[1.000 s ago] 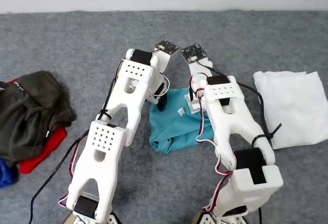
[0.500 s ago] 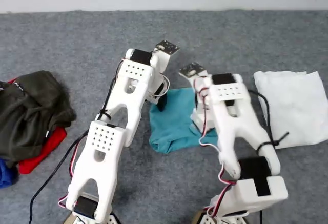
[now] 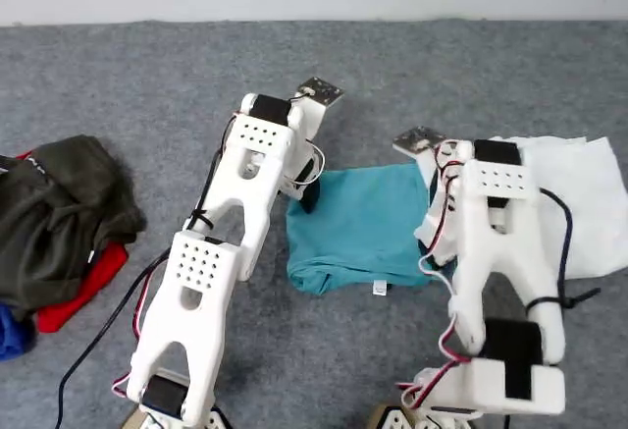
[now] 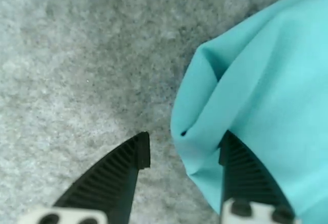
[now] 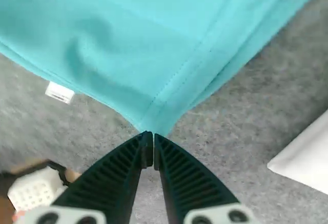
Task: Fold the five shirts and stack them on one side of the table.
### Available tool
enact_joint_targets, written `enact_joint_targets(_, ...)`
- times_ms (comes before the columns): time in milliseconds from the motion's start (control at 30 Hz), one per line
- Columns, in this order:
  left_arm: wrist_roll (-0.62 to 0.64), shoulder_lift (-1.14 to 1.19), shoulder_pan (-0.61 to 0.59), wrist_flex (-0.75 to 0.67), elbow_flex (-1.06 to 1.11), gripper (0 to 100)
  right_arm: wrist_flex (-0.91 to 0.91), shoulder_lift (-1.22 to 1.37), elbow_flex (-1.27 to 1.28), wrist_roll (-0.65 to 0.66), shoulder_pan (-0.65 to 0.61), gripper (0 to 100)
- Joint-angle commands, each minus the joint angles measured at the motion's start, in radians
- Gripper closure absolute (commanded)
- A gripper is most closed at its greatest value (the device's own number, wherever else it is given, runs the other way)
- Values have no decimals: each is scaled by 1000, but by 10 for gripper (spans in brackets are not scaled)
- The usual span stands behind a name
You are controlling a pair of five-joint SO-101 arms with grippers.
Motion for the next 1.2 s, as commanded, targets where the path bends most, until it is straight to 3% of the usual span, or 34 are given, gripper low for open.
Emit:
enact_joint_targets(0, 2, -11, -3, 14, 1, 779, 2, -97, -11, -144, -142, 990)
enact_joint_targets(133, 3, -41, -15, 23, -41, 779, -62, -108, 6, -288, -326, 990)
enact_joint_targets(367, 3, -141, -91, 23, -39, 779, -197, -44, 77, -305, -533, 990)
enact_joint_targets(500, 3, -150, -138, 23, -38, 779, -248, -21, 77, -305, -558, 990)
enact_joint_targets(900, 3, -150, -146, 23, -38, 779, -125, -99, 109, -299, -659, 990)
enact_joint_targets(1167, 3, -150, -144, 23, -38, 779, -375, -56, 239, -304, -657, 990)
